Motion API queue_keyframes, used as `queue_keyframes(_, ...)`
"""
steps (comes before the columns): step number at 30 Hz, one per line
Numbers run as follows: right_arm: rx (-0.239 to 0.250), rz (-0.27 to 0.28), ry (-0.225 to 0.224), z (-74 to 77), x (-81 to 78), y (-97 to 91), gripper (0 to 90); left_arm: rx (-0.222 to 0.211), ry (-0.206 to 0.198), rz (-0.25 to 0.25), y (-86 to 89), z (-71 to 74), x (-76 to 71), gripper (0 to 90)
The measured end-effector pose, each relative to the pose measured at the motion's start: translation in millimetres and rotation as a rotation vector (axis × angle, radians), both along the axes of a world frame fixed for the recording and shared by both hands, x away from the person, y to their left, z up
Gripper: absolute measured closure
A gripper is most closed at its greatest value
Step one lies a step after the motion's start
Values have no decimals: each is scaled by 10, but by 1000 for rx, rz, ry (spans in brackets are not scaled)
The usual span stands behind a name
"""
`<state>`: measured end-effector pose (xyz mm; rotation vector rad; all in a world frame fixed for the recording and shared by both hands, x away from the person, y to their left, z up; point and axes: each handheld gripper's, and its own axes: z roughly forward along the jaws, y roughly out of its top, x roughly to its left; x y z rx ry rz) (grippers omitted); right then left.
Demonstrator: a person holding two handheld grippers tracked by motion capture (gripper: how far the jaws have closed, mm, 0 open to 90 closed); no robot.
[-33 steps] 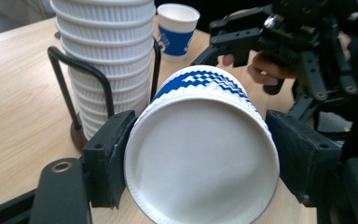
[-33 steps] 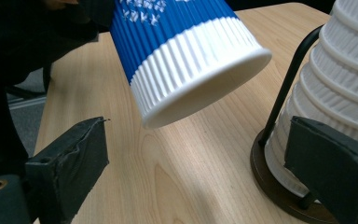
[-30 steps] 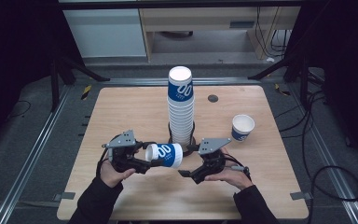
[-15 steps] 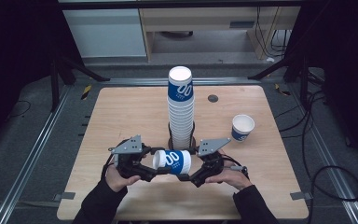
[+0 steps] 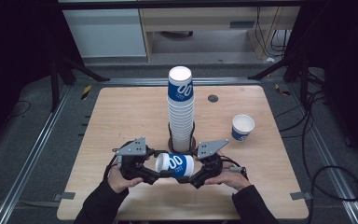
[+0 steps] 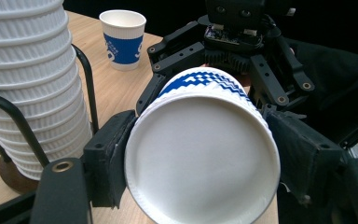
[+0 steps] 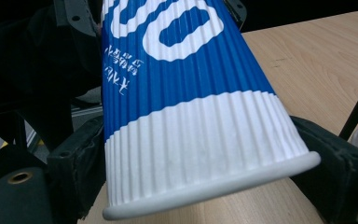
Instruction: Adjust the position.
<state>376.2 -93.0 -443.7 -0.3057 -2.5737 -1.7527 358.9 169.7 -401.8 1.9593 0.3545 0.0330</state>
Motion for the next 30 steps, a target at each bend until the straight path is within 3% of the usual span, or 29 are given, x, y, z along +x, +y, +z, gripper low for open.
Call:
queue_keyframes(9, -6, -21, -11, 29, 19, -86, 144, -6, 4, 34, 67, 52, 18, 194)
queue_keyframes(14, -22, -49, -38, 70, 31, -149, 144, 43, 20, 62, 127, 69, 53, 172)
queue_keyframes(18, -91, -68, -69, 50, 29, -134, 143, 107, 54, 74, 114, -6, 103, 156)
queue_keyframes(22, -162, -66, -93, -9, 21, -66, 143, 141, 79, 64, 63, -70, 124, 149)
queue_keyframes(30, -223, -33, -113, -77, -18, 66, 144, 207, 120, 23, -46, -198, 143, 152)
